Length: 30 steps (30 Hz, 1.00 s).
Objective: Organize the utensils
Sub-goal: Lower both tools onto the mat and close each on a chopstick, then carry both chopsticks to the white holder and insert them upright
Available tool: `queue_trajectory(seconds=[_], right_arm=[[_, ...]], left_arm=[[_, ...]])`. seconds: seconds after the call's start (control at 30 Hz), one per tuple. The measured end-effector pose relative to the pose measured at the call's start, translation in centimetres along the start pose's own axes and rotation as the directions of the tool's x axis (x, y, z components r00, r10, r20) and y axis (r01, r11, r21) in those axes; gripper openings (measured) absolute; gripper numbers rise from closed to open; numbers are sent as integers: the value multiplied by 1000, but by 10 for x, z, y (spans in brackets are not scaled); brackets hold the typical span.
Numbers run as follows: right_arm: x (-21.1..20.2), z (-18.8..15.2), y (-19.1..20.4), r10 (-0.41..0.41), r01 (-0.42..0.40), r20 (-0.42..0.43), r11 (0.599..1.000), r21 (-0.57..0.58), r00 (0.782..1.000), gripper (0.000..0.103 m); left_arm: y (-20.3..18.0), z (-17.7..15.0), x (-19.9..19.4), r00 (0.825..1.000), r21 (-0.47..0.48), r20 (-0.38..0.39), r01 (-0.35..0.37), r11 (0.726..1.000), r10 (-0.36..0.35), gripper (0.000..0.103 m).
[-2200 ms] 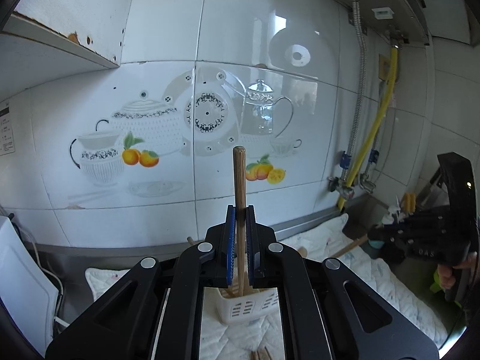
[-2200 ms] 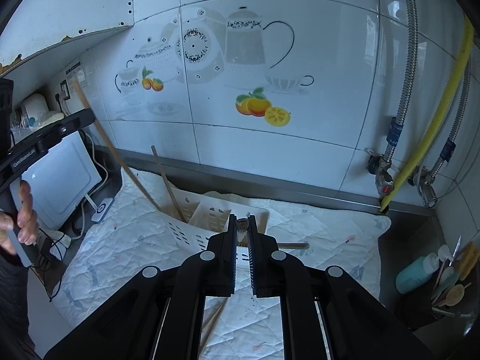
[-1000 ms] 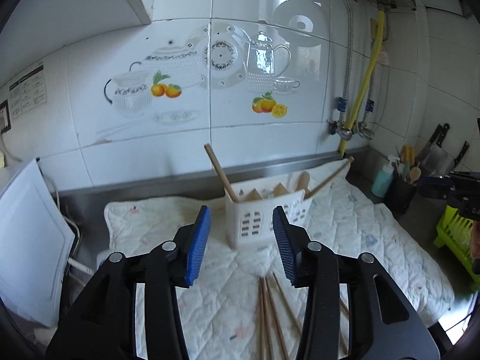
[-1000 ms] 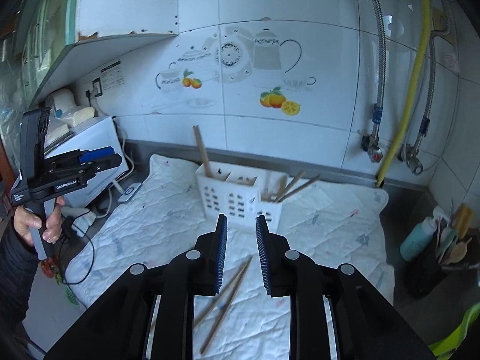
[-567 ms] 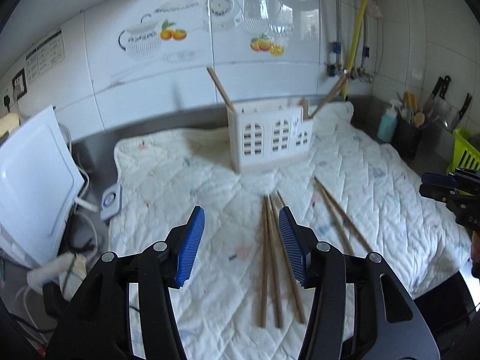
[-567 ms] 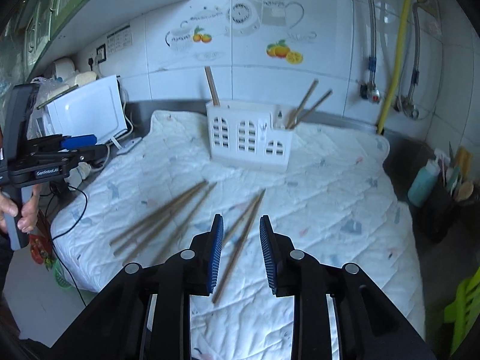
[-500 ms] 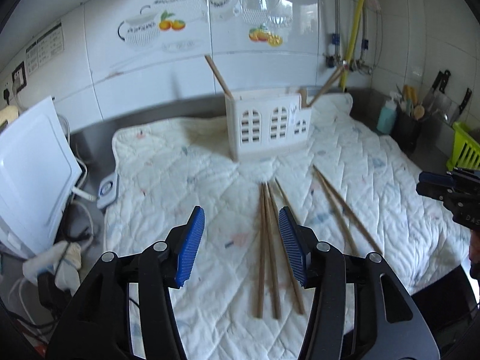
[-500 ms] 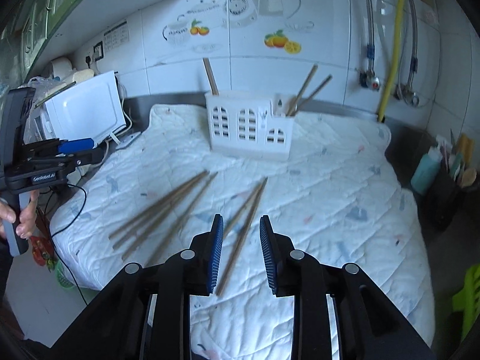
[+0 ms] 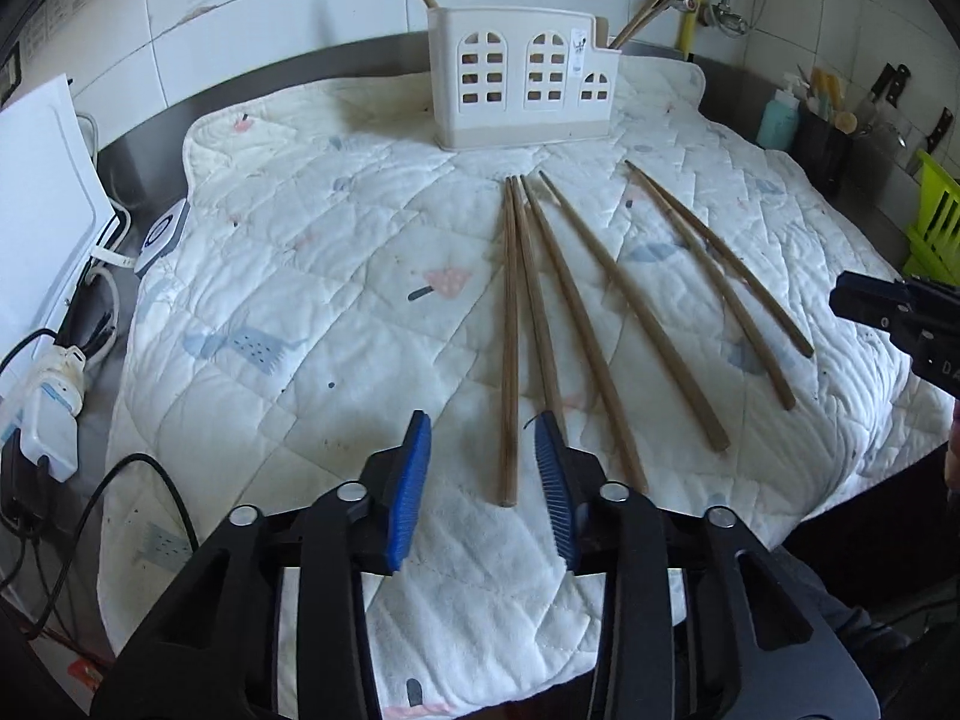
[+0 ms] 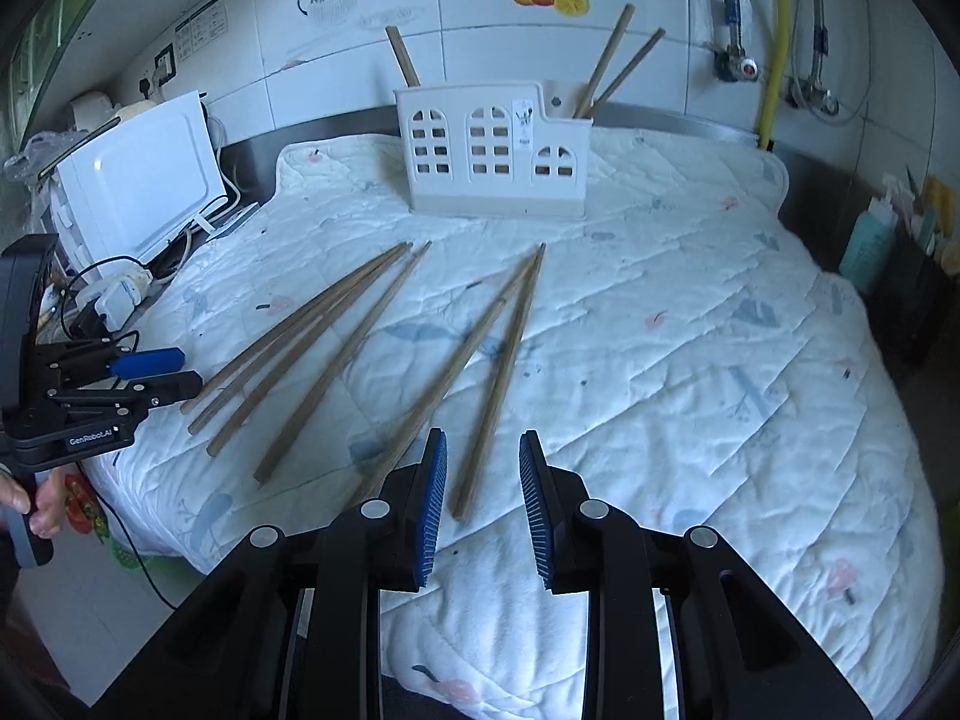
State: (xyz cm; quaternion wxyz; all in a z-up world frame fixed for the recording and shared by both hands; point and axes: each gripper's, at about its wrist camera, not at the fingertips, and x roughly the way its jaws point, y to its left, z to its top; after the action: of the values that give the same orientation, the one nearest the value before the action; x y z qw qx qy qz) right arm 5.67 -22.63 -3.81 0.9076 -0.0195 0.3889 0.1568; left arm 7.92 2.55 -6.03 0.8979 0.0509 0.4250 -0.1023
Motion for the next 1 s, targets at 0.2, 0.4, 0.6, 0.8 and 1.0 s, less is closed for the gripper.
queue_trajectory(seconds=[0.2,0.4,0.6,0.8,1.0], right_arm=[[11,-7,2,4,-4,-24,1000,21,1000,25],[22,-11,5,-14,15,-42,1000,21,999,23],[34,-15,3,-17,20,-62,999,49,998,16],[35,-14,7,-58,60,-54,998,27,997,9],[25,-10,6,-65,66,-36,998,22,997,7]], left_arm=[[-1,-2,7,999,-3,-4,36,999,-36,24],[-4,0,18,1000,3,-8,26,1000,-26,19],[-7,4,24,1000,17,10,24,1000,-25,19],[-14,4,24,1000,40,29,5,999,-6,9],[-7,9,21,998,3,19,54,999,-54,5]])
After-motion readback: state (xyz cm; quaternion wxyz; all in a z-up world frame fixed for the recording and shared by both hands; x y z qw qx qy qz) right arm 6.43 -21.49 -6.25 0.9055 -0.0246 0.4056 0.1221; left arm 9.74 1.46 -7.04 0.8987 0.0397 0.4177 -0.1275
